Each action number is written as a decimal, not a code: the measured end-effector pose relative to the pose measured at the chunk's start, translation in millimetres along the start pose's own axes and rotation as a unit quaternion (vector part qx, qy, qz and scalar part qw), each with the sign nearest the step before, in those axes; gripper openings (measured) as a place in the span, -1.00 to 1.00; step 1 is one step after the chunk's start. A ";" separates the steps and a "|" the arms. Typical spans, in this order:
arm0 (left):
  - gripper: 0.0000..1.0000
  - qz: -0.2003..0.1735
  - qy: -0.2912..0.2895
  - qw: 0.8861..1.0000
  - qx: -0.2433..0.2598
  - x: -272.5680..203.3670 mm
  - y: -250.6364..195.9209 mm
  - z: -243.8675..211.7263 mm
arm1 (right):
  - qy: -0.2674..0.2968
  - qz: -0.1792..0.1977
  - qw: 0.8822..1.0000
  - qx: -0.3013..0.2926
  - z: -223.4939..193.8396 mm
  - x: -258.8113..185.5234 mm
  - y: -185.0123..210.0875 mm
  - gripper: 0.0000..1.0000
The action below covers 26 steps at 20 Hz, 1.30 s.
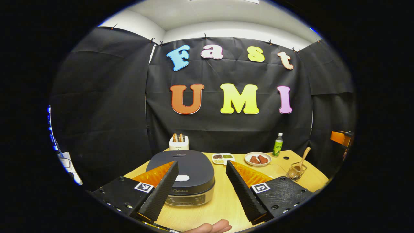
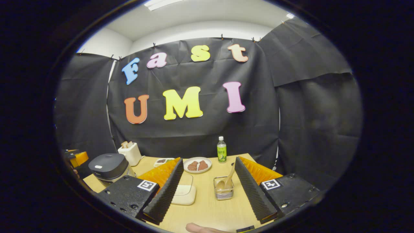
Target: Close the left gripper, press the button to open the rice cooker; take a wooden spoon from the chopstick holder with the right hand, scoop a spoonful of rice and pour it into the rice cooker, then put the wooden spoon back into the chopstick holder.
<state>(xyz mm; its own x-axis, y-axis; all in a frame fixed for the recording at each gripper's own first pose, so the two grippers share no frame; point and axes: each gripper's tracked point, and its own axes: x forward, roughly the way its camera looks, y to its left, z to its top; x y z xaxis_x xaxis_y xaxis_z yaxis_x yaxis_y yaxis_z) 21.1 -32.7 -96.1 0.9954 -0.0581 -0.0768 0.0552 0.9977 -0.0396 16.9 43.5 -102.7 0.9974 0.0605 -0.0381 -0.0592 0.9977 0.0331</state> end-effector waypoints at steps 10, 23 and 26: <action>0.88 -0.017 -0.036 0.999 0.023 -32.2 -22.0 46.7 | -0.024 -0.033 0.998 -0.045 40.8 -25.7 -13.7 1.00; 0.88 -0.049 -0.043 0.997 0.041 -9.0 -38.7 43.5 | -0.030 -0.004 0.999 -0.033 49.7 12.3 26.1 1.00; 0.87 -0.028 -0.057 0.997 0.051 -4.7 -30.0 48.1 | -0.028 -0.001 0.999 -0.040 42.0 17.3 24.1 0.97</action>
<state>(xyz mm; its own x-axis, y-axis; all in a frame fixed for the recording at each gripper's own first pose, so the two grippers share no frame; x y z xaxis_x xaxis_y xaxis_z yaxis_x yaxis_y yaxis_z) 18.5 -60.7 -46.6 0.9925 -0.1162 0.0372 0.1138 0.9917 0.0605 34.4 67.2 -60.6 0.9981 0.0594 0.0178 -0.0585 0.9972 -0.0460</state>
